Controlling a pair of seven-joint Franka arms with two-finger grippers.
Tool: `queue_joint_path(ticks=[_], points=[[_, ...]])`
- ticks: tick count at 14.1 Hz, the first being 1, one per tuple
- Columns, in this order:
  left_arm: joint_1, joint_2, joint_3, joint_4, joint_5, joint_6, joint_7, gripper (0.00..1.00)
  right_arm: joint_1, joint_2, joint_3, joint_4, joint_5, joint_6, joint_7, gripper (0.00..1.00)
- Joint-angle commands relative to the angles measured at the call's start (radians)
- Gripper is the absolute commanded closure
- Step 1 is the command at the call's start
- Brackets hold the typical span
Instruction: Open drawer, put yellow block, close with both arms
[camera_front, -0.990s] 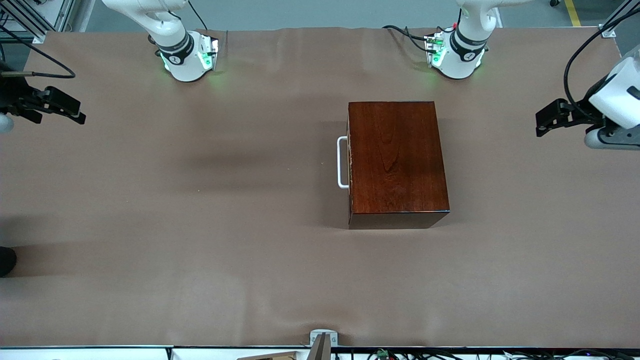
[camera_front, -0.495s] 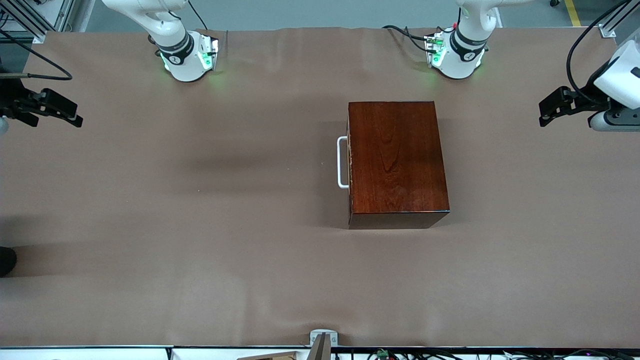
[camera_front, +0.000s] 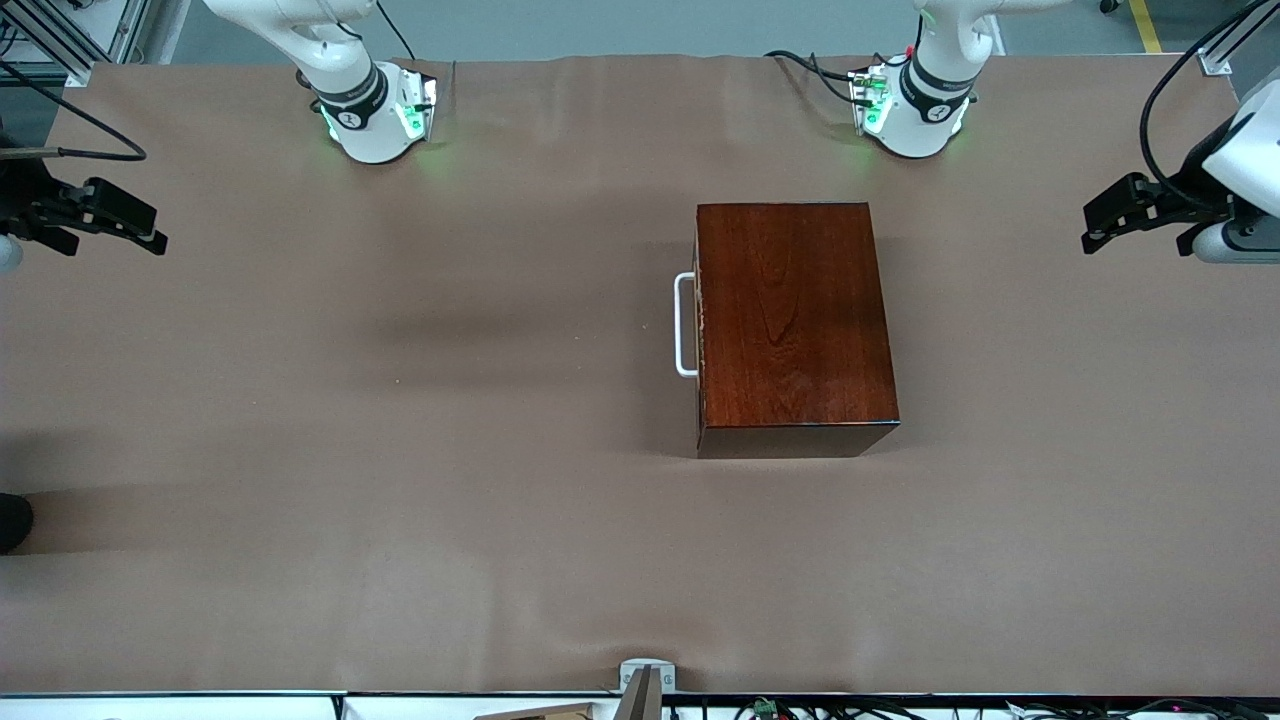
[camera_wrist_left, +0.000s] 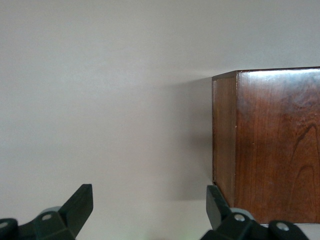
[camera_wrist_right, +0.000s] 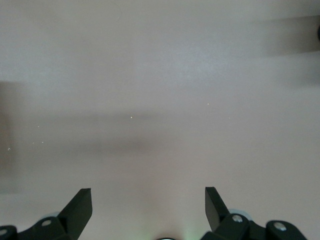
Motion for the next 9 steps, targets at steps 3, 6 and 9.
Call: queue_joint_path(ticks=[3, 6, 9], points=[[-0.002, -0.015, 0.008, -0.017, -0.022, 0.015, 0.009, 0.00, -0.012, 0.009, 0.008, 0.023, 0.013, -0.021, -0.013, 0.00], [-0.004, -0.015, 0.007, -0.017, -0.021, 0.015, 0.001, 0.00, -0.012, 0.009, 0.008, 0.023, 0.013, -0.021, -0.013, 0.00], [-0.002, -0.015, 0.002, -0.017, -0.021, 0.015, -0.006, 0.00, -0.012, 0.009, 0.008, 0.023, 0.013, -0.021, -0.013, 0.00]])
